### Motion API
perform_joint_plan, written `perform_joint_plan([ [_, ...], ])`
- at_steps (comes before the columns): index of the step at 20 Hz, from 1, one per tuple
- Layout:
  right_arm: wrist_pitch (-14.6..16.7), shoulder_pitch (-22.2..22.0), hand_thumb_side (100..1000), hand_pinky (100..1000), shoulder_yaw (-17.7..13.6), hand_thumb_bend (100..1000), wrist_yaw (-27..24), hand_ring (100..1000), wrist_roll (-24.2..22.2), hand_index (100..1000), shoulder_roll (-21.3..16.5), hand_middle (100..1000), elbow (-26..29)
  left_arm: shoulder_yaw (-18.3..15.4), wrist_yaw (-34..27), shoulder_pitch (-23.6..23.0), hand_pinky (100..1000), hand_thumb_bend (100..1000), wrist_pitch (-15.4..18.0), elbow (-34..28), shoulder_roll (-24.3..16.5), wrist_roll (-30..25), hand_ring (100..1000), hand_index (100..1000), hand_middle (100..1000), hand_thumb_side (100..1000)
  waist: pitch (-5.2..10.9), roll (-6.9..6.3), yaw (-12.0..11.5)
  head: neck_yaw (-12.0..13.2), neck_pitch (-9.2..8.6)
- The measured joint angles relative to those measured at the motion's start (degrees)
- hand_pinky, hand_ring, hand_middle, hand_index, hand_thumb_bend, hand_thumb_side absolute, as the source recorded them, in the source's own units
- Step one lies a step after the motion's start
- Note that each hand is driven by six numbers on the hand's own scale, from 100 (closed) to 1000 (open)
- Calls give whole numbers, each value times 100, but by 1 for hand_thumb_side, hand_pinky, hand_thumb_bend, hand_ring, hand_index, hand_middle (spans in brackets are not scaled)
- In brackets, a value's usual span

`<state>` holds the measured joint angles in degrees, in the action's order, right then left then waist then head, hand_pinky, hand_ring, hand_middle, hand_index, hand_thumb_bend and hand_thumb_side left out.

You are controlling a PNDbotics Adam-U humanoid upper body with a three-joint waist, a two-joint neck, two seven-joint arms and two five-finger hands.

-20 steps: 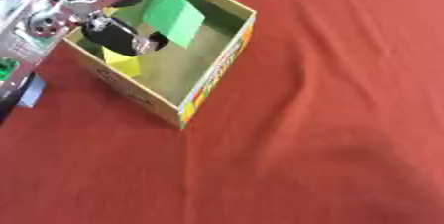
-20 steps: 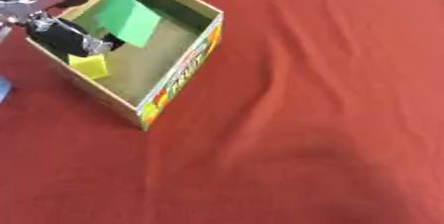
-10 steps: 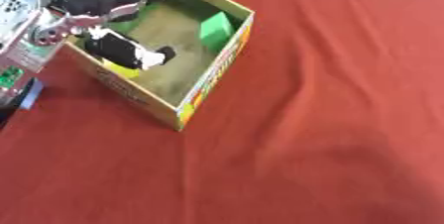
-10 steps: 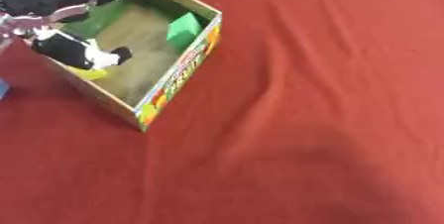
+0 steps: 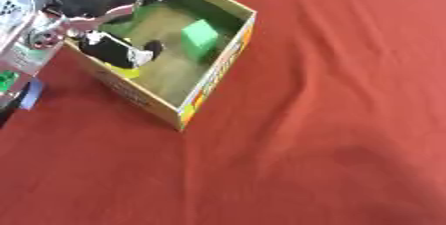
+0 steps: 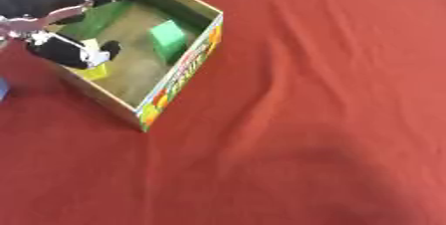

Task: Pick up objects on the table and place them in the box.

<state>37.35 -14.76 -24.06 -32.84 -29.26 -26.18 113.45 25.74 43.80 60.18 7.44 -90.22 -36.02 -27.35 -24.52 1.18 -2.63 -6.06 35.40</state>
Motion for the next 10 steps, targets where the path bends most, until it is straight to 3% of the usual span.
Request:
perform_joint_plan([
  [5,74,-135,470,1000,-63,100,49,1000,74,746,21,537,0,-347,-947,-472,957,137,-228,-996,-832,-298,972,952,847,345,18,0,-164,-63,129],
  [10,145,-216,470,1000,-63,100,60,1000,145,747,21,537,0,-628,-1315,-1026,965,169,-206,-1721,-1516,-601,983,957,856,405,122,3,-248,-81,184],
])
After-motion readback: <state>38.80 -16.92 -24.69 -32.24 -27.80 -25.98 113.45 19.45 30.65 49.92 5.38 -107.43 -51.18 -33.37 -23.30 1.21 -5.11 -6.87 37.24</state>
